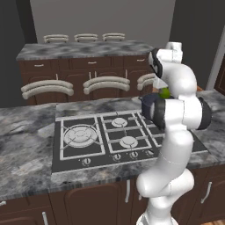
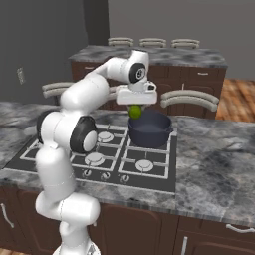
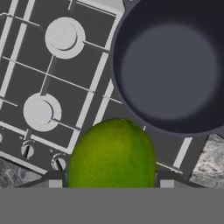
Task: Turn on the burner for the pot on the stove. Wait thirty seconds for the pot to heat up. Then add the lime to the pot.
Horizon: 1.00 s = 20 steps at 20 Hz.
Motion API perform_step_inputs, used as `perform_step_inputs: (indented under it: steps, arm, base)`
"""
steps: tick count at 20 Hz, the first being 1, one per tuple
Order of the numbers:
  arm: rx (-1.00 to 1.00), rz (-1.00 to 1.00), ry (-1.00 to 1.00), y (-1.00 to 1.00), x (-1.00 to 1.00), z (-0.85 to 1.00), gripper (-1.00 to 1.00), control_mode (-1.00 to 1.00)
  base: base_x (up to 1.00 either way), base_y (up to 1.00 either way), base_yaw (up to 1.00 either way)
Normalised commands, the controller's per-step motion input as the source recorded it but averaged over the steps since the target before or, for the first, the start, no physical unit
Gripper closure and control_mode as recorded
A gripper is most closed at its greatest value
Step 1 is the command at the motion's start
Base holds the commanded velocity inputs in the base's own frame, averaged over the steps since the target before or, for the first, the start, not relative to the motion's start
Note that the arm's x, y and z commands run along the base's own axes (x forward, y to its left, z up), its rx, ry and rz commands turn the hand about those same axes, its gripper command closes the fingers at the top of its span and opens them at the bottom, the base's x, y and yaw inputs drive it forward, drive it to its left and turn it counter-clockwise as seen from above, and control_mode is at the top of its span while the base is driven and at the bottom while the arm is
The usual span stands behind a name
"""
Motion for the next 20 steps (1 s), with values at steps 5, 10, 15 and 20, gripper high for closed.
perform_step_inputs:
  steps: [5, 10, 15, 20]
  arm:
    - [0.02, 0.0, 0.0, 0.0, 0.32, -0.62, 1.0, -1.0]
    - [0.02, 0.02, -0.01, 0.0, 0.57, -0.29, 1.0, -1.0]
    - [0.01, 0.0, -0.01, 0.0, 0.51, 0.0, 1.0, -1.0]
    - [0.0, 0.0, -0.01, -0.1, 0.2, -0.03, 1.0, -1.0]
  base:
    - [0.0, 0.0, 0.0]
    - [0.0, 0.0, 0.0]
    - [0.0, 0.0, 0.0]
    - [0.0, 0.0, 0.0]
